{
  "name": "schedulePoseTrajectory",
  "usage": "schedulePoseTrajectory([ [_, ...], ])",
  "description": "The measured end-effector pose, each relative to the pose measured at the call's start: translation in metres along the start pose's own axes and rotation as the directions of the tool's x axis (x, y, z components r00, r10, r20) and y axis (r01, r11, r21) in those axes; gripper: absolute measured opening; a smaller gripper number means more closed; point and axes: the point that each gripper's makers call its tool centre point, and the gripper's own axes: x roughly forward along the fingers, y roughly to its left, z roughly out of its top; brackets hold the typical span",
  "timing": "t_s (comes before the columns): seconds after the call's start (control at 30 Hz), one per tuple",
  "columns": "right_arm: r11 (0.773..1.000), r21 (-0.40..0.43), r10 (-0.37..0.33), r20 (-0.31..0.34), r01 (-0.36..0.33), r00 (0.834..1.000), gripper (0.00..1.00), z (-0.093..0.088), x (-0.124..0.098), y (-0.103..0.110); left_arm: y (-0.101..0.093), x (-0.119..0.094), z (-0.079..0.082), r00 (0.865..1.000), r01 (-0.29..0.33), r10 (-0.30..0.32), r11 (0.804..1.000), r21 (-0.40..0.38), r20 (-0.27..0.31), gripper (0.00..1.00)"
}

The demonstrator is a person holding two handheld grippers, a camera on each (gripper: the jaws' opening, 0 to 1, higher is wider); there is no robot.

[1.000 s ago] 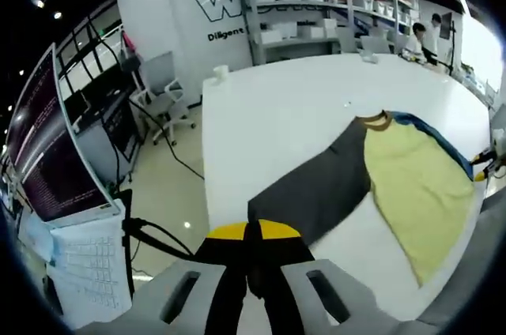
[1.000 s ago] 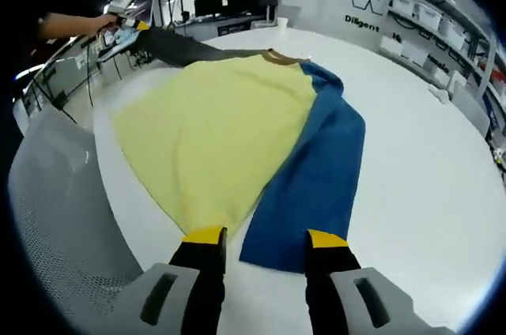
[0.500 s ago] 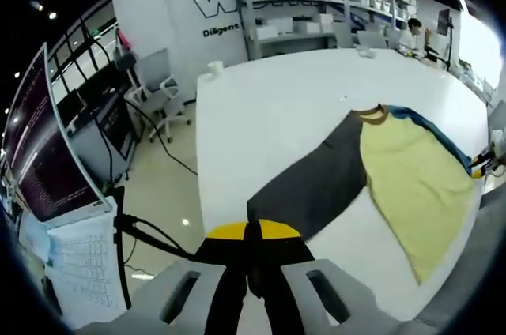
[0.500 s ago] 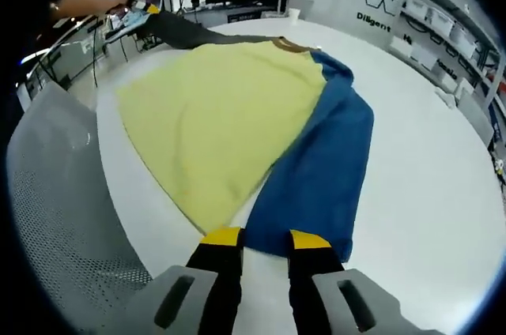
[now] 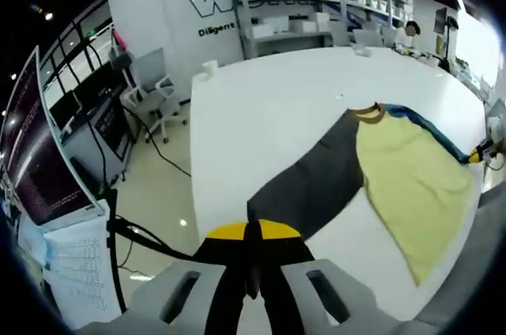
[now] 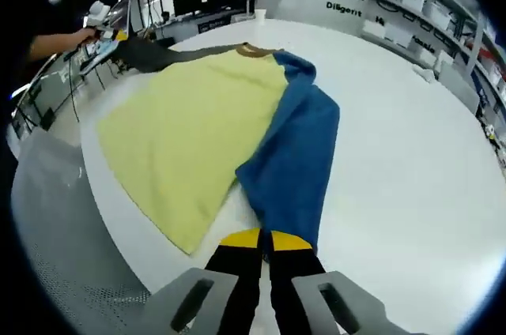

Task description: Fold the garment on the visible template until the final outline fits inside the template.

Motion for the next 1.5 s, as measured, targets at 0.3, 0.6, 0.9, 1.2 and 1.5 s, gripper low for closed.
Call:
schedulePoseTrajectory([
  [0.3, 0.995, 0.067, -0.081, 0.101, 0.075, 0.992, 0.0, 0.057, -0.033, -0.047, -0.003, 0.004, 0.002, 1.0, 0.006, -0.006, 1.0, -0.017, 0.005, 0.02],
  [0.6, 0.982, 0.148, -0.135, 0.117, 0.117, 0.984, 0.0, 0.096, -0.058, -0.09, 0.0, 0.006, 0.005, 1.0, 0.012, -0.012, 1.0, -0.019, 0.011, 0.02],
  [0.9, 0.923, 0.366, -0.19, 0.16, 0.12, 0.969, 0.0, 0.131, -0.077, -0.138, 0.005, 0.001, 0.005, 1.0, 0.0, 0.0, 1.0, -0.021, 0.007, 0.02],
  [1.2, 0.884, 0.455, -0.201, 0.17, 0.104, 0.965, 0.0, 0.156, -0.097, -0.166, 0.009, -0.002, 0.006, 1.0, -0.004, 0.004, 1.0, -0.03, 0.006, 0.02],
  [1.5, 0.793, 0.6, -0.186, 0.079, 0.102, 0.979, 0.0, 0.158, -0.103, -0.179, 0.017, -0.001, 0.012, 1.0, 0.006, -0.006, 0.999, -0.036, 0.004, 0.02],
])
